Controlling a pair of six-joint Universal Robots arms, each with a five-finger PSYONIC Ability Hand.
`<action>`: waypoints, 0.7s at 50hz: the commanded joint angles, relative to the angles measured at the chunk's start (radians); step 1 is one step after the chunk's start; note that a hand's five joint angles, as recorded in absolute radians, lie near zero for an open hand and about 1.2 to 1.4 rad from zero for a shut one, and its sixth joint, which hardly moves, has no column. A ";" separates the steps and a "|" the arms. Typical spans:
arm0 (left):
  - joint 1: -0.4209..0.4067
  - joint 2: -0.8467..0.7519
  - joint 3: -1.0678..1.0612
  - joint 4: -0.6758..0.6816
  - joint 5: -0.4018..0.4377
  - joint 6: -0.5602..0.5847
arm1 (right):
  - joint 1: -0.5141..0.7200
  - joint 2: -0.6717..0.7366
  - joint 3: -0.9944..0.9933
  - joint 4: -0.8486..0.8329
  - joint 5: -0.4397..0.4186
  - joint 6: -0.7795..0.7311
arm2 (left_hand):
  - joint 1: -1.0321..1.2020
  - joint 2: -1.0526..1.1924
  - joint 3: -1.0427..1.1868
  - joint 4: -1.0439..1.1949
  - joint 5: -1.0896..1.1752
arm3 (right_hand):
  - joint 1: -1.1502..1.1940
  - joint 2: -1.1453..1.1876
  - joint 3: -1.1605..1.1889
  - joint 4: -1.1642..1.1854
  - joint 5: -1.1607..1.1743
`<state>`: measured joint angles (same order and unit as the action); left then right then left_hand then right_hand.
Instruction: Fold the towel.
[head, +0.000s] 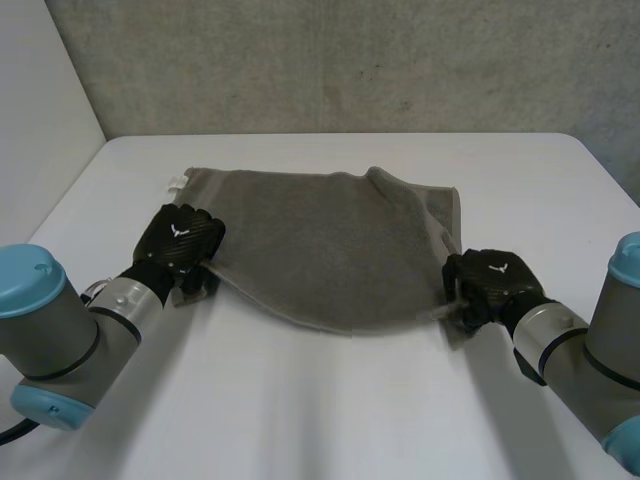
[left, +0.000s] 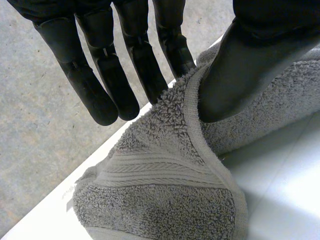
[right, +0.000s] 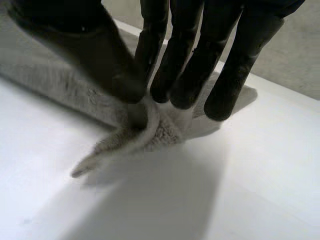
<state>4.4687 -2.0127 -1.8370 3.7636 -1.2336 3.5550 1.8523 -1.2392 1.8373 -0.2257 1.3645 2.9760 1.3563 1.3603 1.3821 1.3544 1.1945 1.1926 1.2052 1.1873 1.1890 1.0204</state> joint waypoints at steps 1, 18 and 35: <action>0.010 -0.012 0.002 0.010 -0.003 0.001 | -0.065 -0.003 0.000 -0.046 0.016 -0.008 | 0.040 0.036 0.014 0.042 0.027 | 0.204 0.191 0.209 0.207 0.201; 0.037 -0.060 0.047 0.013 -0.009 -0.068 | -0.096 -0.066 0.036 -0.121 0.007 -0.028 | -0.408 -0.412 -0.434 -0.406 -0.421 | 0.204 0.191 0.209 0.207 0.201; 0.052 -0.092 0.074 0.004 -0.017 -0.062 | -0.107 -0.083 0.050 -0.185 0.027 -0.045 | -0.441 -0.445 -0.467 -0.439 -0.454 | 0.204 0.191 0.209 0.207 0.201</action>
<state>4.5083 -2.0993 -1.7747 3.7704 -1.2430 3.4921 1.7554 -1.3221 1.8885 -0.3962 1.3893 2.9318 0.8951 0.8912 0.8929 0.8961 0.7151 1.3324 1.3407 1.3402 1.3405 1.1734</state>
